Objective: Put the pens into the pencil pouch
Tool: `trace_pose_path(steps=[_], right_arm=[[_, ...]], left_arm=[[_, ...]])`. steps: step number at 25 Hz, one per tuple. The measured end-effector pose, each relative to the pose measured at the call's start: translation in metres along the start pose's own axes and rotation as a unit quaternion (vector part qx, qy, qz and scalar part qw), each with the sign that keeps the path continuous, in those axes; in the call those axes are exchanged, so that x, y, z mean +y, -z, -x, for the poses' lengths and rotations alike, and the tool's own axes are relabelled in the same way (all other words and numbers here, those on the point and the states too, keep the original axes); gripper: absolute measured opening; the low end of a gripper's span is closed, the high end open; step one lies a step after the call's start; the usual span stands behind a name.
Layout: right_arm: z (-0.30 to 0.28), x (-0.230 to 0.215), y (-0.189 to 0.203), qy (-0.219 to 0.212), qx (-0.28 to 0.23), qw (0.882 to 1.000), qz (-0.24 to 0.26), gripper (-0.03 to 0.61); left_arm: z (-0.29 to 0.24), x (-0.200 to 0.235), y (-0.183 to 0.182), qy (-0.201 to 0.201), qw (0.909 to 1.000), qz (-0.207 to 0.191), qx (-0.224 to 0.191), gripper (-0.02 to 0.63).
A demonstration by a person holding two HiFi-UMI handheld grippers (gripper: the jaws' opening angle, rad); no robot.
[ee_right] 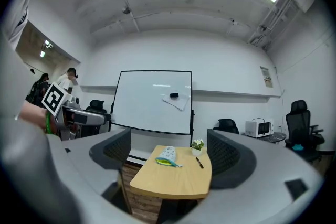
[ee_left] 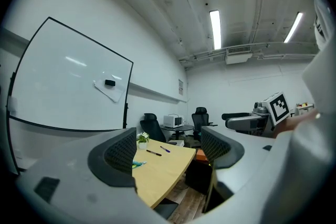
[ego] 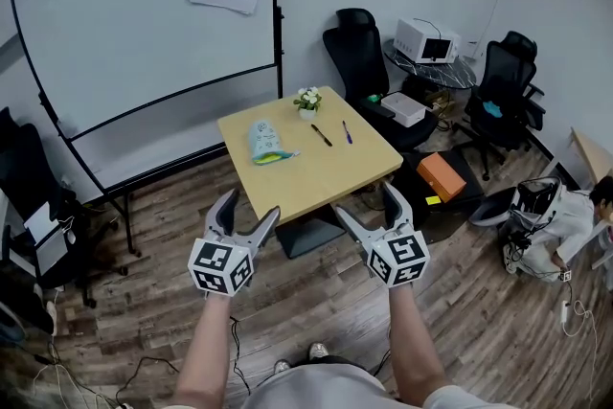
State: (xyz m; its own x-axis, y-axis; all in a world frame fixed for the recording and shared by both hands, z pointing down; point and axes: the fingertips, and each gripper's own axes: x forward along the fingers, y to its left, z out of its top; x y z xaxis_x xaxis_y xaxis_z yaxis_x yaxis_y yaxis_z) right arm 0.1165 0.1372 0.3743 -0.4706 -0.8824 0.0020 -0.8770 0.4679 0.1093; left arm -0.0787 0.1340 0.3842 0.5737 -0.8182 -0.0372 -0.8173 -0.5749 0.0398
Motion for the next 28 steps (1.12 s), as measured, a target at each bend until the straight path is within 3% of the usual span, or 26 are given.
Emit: trace_pose_path(steps=[16,28], right_arm=[[-0.040,-0.056,0.005,-0.035,-0.007,0.999,0.012,0.426],[-0.136,-0.092,0.030,-0.028,0.002,1.000,0.006,0.420]], left_arm=[[-0.064,0.004,0.001,-0.023,0.9997,-0.008,0.005,0.348],[-0.151,0.078,0.026,-0.003,0.9998,-0.007,0.021,0.348]])
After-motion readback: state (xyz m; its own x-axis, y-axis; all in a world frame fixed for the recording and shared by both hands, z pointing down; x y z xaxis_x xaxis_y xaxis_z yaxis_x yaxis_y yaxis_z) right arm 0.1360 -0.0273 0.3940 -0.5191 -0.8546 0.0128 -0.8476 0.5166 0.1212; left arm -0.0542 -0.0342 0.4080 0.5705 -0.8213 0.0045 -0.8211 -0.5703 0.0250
